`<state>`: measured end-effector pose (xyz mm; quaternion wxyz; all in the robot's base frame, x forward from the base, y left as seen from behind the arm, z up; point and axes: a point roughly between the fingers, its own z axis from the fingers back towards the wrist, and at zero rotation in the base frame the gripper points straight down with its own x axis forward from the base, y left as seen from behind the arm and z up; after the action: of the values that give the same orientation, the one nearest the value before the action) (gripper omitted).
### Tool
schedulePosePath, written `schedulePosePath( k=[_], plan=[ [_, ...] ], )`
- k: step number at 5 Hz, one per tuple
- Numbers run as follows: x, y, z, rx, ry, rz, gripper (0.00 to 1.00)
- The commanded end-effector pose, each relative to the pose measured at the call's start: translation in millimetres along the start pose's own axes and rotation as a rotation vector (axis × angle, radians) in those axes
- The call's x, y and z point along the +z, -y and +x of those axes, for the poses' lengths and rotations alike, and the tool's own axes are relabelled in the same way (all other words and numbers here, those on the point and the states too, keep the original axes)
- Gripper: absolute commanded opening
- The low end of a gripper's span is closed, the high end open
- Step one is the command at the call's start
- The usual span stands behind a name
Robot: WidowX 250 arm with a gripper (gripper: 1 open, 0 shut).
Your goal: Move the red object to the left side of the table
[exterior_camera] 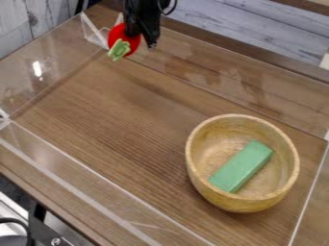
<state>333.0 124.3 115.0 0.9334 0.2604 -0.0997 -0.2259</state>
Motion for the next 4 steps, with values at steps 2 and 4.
schedulePosePath(
  k=[2, 4],
  plan=[
    [-2.9, -13, -3.6, -0.039, 0.078, 0.015, 0.00],
    [-21.1, -2, -11.2, -0.056, 0.105, -0.015, 0.00]
  ],
)
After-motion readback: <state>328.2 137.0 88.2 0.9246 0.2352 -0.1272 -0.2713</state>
